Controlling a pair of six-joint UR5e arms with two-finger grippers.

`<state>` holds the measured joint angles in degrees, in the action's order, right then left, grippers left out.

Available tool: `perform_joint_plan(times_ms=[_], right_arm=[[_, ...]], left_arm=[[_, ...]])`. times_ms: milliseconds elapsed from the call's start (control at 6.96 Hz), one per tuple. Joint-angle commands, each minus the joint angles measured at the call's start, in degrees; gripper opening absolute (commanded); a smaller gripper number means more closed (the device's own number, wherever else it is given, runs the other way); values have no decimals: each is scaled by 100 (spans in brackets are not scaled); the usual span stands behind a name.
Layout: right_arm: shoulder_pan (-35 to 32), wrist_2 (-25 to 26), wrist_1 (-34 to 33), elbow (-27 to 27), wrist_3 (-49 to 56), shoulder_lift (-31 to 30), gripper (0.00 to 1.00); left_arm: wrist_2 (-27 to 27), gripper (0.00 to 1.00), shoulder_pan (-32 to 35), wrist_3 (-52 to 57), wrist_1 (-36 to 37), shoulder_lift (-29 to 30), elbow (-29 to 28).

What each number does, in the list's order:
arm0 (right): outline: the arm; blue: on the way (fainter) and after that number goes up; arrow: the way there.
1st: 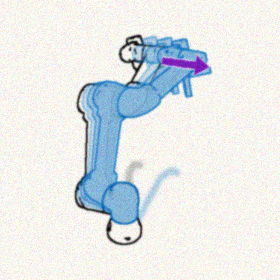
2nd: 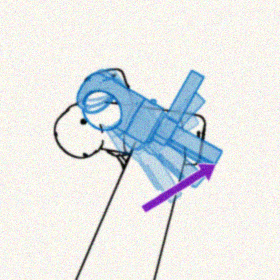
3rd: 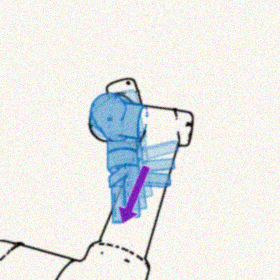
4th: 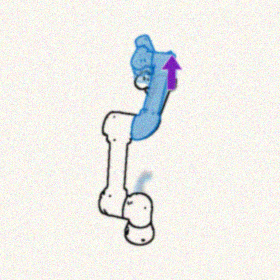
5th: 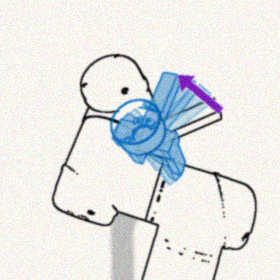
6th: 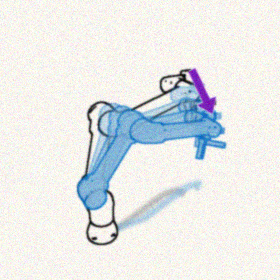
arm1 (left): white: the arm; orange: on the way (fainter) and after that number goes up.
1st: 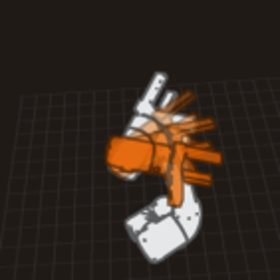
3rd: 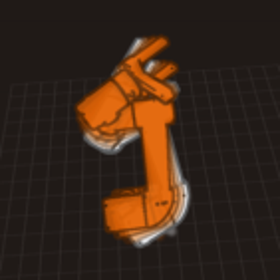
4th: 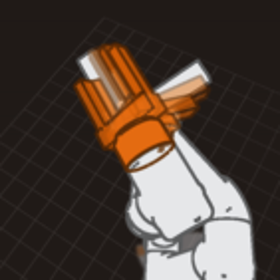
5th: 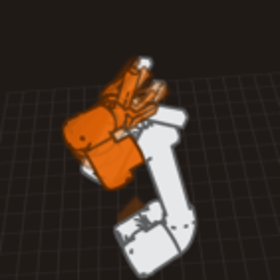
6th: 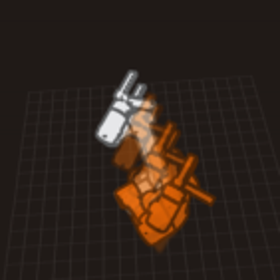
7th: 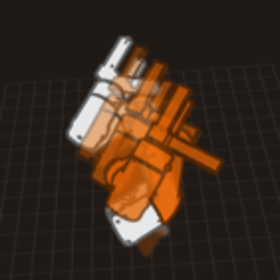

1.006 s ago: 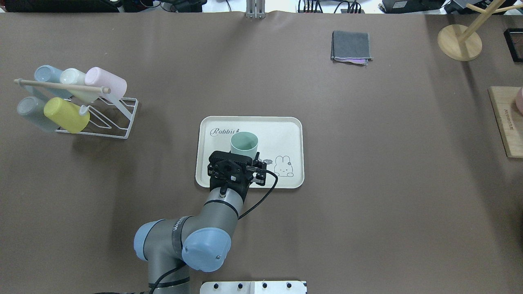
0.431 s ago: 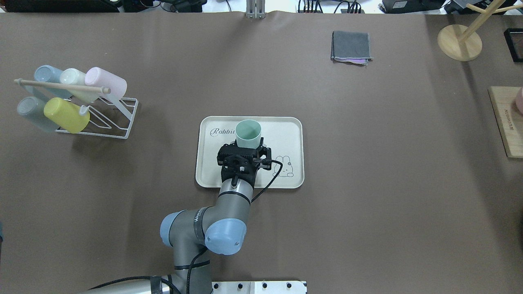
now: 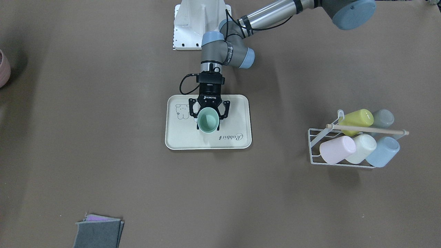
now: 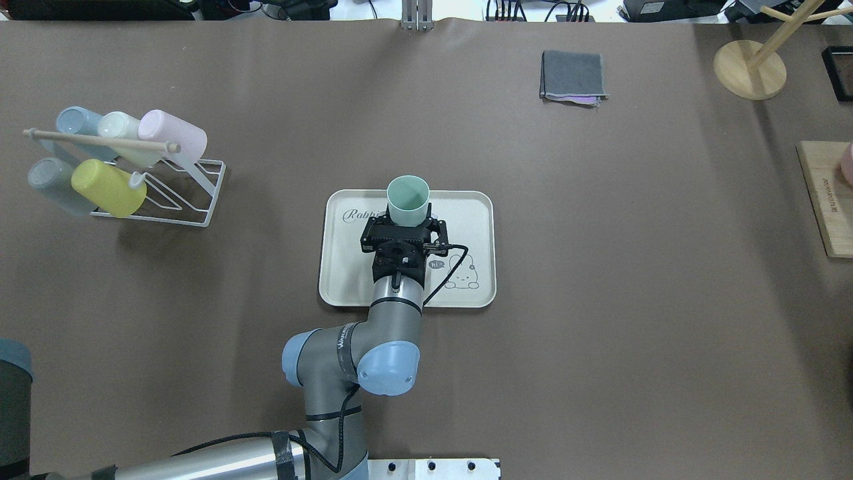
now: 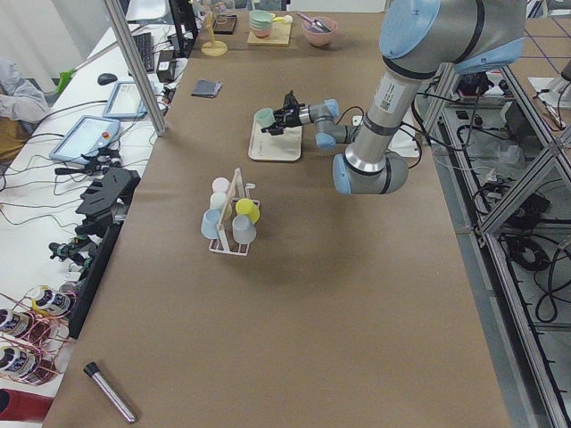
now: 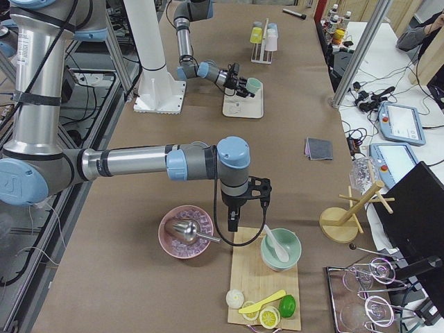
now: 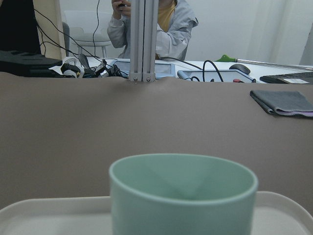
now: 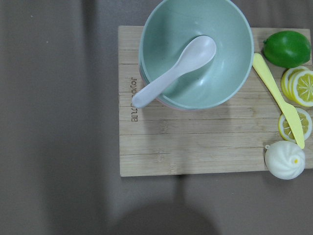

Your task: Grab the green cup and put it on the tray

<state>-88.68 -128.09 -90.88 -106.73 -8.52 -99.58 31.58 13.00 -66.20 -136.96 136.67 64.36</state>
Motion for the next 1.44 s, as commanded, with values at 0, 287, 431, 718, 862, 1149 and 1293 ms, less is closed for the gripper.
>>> perform_joint_plan(times_ms=[0,287,431,718,862,1149,1293], right_arm=[[0,12,0,3,0,0,100],[0,21,0,3,0,-9,100],[0,21,0,3,0,-9,100],[0,21,0,-6,0,-9,100],[0,12,0,-6,0,-9,100],[0,21,0,-6,0,-18,100],[0,21,0,-6,0,-9,100]], left_arm=[[-283,15,-8,-233,55,122,-336],[-337,15,-26,-533,345,149,-407],[-372,16,-69,-543,354,184,-416],[-512,23,-218,-613,432,176,-407],[-530,23,-254,-648,555,176,-407],[-600,30,-298,-919,732,149,-407],[-687,40,-359,-921,732,149,-398]])
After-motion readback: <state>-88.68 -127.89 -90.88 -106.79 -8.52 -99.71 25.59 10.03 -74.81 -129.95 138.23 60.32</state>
